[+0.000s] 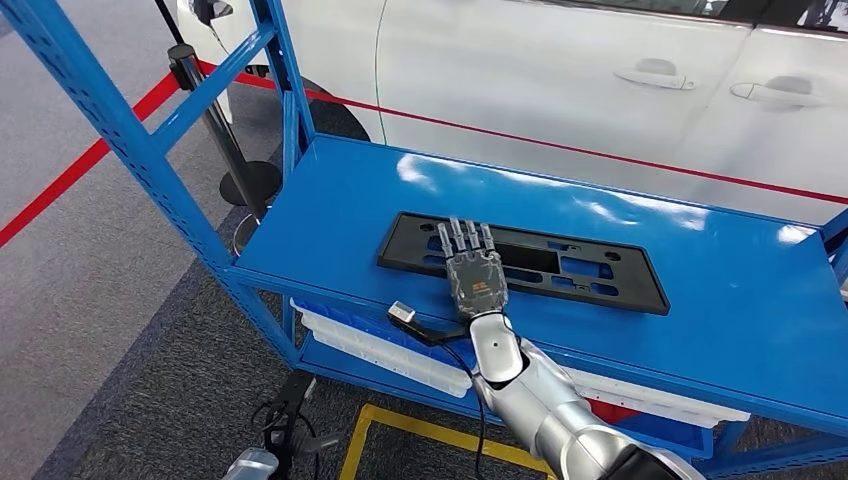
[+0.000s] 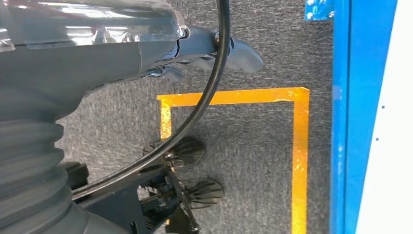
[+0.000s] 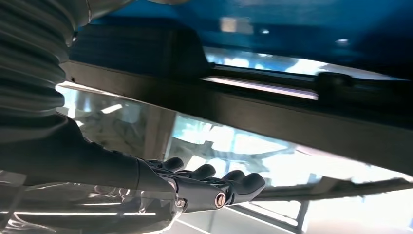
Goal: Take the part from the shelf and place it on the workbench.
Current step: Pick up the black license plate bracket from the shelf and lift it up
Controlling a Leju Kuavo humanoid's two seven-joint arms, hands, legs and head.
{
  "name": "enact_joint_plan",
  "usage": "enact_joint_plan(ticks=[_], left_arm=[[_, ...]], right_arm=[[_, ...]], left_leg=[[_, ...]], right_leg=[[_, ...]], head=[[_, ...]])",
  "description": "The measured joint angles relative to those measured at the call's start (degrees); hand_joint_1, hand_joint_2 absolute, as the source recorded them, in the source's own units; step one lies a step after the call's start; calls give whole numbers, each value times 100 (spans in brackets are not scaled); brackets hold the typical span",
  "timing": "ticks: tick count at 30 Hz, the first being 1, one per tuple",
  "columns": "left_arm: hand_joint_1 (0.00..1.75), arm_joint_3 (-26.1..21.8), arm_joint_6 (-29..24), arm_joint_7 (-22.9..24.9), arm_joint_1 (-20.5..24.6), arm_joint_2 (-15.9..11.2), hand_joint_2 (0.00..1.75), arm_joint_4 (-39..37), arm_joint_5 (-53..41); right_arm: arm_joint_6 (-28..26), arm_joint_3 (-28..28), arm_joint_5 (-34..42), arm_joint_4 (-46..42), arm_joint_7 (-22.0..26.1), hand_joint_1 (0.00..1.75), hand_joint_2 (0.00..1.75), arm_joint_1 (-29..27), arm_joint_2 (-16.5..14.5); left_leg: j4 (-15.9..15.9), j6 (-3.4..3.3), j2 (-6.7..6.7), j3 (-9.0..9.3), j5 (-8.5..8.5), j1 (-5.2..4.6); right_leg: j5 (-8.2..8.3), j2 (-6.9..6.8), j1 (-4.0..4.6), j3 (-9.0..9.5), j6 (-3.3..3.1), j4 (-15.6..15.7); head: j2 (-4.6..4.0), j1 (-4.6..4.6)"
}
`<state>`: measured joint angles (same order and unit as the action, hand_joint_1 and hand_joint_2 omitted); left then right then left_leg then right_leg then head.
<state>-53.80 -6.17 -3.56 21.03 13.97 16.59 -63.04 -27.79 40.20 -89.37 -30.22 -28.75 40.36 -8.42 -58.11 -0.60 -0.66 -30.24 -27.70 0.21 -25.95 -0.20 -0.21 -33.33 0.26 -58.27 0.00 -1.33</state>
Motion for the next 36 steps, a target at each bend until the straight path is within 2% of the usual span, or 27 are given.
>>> enact_joint_plan(ticks=[6, 13, 17, 23, 25, 27, 29, 31, 33, 36], left_arm=[[0, 41, 104, -230, -52, 0, 175, 0, 259], [0, 100, 119, -349, -84, -3, 175, 0, 375], [0, 130, 119, -365, -95, -7, 175, 0, 420], [0, 183, 119, -401, -106, -22, 175, 1, 477], [0, 211, 192, -461, -73, -111, 175, 9, 549], [0, 226, 555, -286, 83, -414, 175, 10, 735], [0, 226, 1008, 26, 311, -887, 175, 18, 927], [0, 222, 1206, 149, 475, -1292, 175, 49, 1031], [0, 216, 1241, 153, 558, -1533, 175, 73, 1076], [0, 211, 1225, 110, 573, -1688, 175, 83, 1097]], right_arm=[[191, -201, -1, 203, -326, 0, 175, 121, 133], [179, -354, -1, 355, -391, 0, 175, 159, 272], [154, -416, -1, 398, -299, 175, 175, 147, 299], [-153, -587, -1, 436, 41, 175, 175, 31, 340], [-327, -687, 0, 439, 215, 175, 175, -32, 354], [-494, -776, 1, 451, 568, 175, 175, -54, 344], [-678, -858, 2, 473, 924, 175, 175, -54, 305], [-867, -944, 2, 485, 1102, 175, 175, -76, 269], [-967, -1014, 2, 487, 1176, 175, 175, -98, 252], [-1013, -1085, 2, 485, 1226, 175, 175, -114, 215]], left_leg=[[0, -1, 1, 16, -1, -1], [-1, -2, 2, 35, -2, -2], [0, -1, 2, 46, -1, -1], [-1, -1, 6, 46, -1, -2], [0, -1, 6, 42, 1, -1], [0, 5, 12, 27, 7, 6], [-2, 16, 32, 13, 12, 17], [-1, 25, 44, 8, 14, 20], [3, 35, 34, 3, 21, 19], [7, 44, 22, -9, 28, 20]], right_leg=[[0, 0, 0, 18, 0, 3], [1, 0, 0, 38, 1, 5], [1, 0, 0, 47, 2, 5], [5, 5, 0, 46, 6, 4], [5, 5, 0, 44, 6, 3], [14, 13, 7, 33, -5, 0], [29, 36, 14, 13, -19, -1], [35, 51, 16, -4, -23, -3], [32, 40, 16, -12, -26, -6], [28, 26, 18, -20, -32, -10]], head=[[0, 1], [0, 0], [-1, 0], [0, 1], [0, 2], [0, 7], [0, 7], [0, 1], [0, -1], [0, 3]])
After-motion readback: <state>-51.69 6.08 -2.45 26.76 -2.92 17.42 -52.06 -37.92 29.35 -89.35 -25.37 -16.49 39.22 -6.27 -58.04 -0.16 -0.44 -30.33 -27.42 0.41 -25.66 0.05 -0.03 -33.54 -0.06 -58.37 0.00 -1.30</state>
